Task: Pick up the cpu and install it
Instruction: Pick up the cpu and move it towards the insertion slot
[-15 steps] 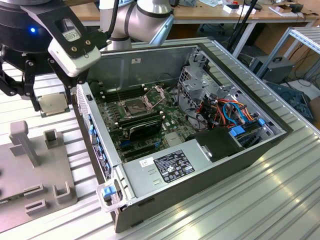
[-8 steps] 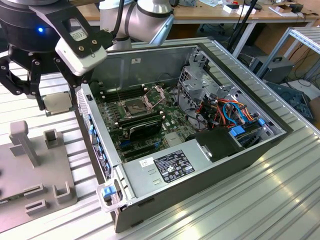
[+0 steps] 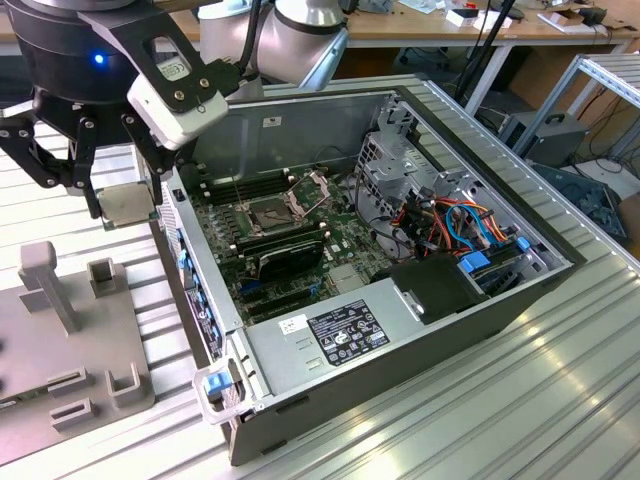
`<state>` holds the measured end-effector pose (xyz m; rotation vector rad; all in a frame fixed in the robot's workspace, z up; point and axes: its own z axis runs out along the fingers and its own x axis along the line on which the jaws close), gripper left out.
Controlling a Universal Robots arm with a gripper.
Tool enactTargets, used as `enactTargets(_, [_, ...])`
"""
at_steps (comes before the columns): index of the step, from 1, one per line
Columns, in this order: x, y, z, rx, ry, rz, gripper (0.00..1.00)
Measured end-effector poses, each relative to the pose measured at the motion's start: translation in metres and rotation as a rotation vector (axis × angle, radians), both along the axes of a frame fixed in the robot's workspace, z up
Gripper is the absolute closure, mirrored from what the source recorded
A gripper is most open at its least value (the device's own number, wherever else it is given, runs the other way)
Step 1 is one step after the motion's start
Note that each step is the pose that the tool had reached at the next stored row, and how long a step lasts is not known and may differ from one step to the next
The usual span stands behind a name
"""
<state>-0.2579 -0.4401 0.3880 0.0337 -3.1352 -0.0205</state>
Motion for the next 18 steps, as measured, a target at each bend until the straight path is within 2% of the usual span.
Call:
enactTargets(8, [0.0021,0.0,0.0,0.0001,0.0,0.0,0.46])
enactTargets(18, [0.01,0.0,0.0,0.0001,0.0,0.0,0.46])
